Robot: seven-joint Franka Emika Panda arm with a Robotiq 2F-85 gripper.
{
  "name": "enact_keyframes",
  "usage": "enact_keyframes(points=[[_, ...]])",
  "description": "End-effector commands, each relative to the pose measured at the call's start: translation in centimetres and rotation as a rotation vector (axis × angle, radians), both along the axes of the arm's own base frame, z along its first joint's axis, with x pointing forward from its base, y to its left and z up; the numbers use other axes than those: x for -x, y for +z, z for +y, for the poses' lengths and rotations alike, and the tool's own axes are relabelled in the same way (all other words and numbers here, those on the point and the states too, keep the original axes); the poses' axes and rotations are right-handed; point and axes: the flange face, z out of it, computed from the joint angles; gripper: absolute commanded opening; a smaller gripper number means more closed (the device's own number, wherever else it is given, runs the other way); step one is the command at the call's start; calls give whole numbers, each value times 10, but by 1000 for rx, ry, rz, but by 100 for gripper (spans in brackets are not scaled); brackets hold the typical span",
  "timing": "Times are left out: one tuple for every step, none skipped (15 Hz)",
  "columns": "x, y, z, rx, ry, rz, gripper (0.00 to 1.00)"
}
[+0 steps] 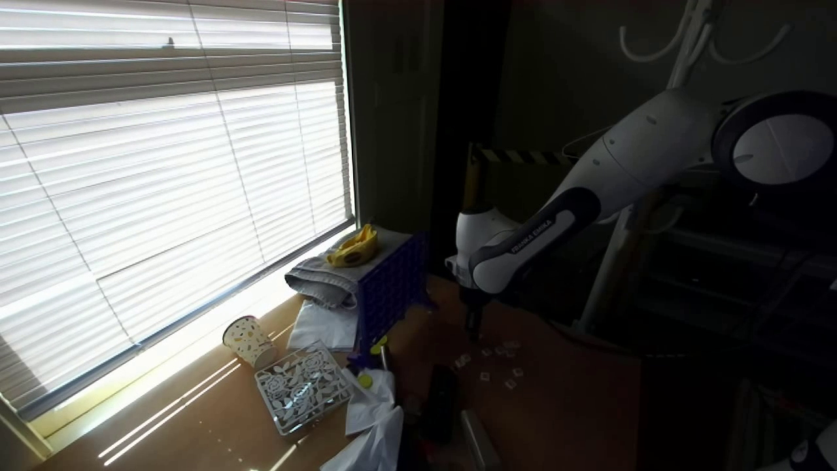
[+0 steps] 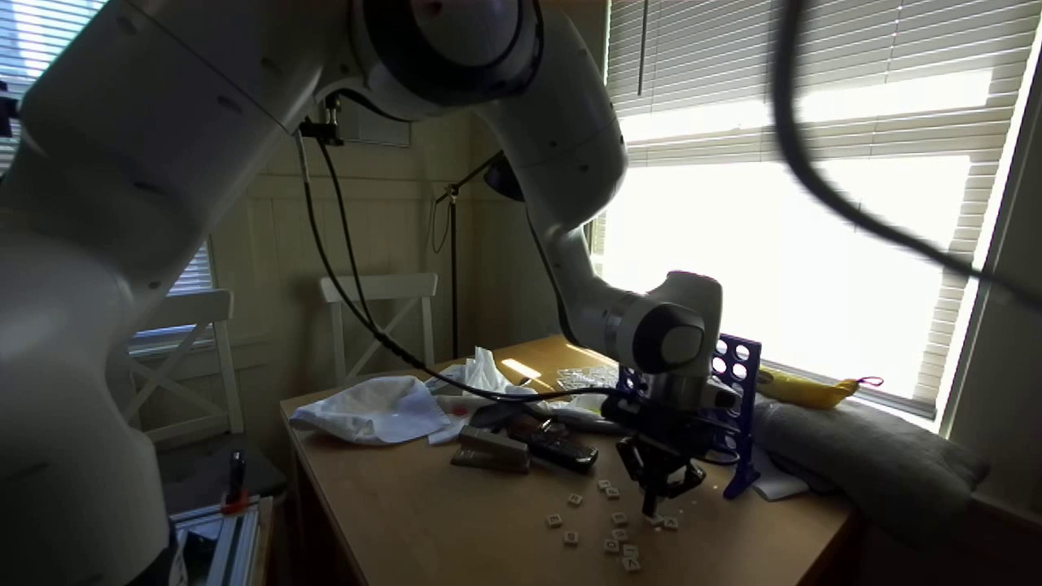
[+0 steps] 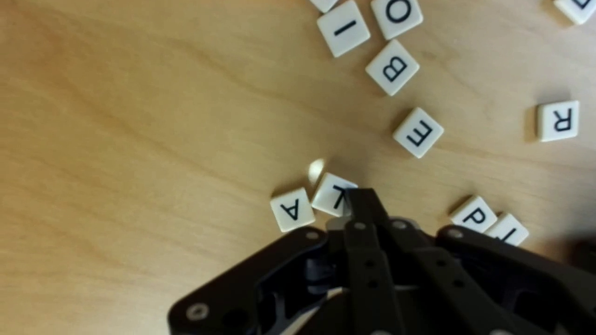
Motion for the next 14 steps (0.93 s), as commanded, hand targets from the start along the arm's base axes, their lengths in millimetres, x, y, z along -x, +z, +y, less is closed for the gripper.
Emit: enact_keyframes(points=[[-9,-5,-2,24,40,17,0],[-10,-5,-2,24,45,19,0],[-11,-5,-2,26,50,21,0],[-12,-5,-2,25,56,23,0],[-12,-5,-2,27,61,22,0],[-13,-5,-2,27,66,21,0],[-14,-5,-2,27,70,18,0],[-14,-6,-2,25,73,15,0],[-15,-6,-2,25,77,12,0],[-15,-6,-2,24,81,11,0],[-16,-6,-2,24,84,10,0],[-16,-6,-2,25,87,8,0],[-17,-6,-2,24,90,5,0],[-18,-6,-2,25,92,3,0]])
